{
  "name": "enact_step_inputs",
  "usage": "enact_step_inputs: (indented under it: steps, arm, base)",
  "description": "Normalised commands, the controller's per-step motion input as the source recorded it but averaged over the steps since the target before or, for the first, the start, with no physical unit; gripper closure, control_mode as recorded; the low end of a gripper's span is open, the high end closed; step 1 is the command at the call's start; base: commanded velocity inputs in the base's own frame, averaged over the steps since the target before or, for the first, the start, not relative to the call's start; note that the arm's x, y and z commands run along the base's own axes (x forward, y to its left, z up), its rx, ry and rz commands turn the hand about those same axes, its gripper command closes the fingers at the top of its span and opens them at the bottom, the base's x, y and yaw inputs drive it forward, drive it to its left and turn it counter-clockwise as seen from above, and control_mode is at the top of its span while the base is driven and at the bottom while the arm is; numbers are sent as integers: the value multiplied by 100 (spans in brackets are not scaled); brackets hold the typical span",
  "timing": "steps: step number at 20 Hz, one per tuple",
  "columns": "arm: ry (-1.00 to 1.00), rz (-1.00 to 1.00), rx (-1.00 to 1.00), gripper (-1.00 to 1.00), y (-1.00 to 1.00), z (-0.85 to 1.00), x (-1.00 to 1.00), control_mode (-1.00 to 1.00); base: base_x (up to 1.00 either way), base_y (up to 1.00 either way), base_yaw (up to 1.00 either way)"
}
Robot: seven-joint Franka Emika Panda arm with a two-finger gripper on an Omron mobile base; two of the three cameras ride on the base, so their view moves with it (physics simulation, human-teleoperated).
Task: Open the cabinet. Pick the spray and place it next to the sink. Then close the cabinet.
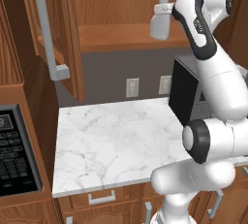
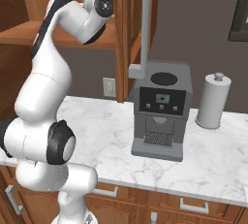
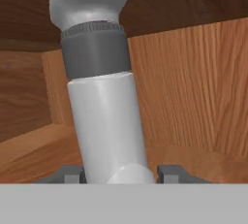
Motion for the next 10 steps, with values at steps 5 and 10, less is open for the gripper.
enact_step_inputs:
  steps: [5, 10]
  arm:
    - [0, 0, 4, 100, 16, -3, -61, -100]
    - [8, 0, 8, 100, 5, 6, -63, -100]
  base:
    - [0, 0, 0]
    - [0, 0, 0]
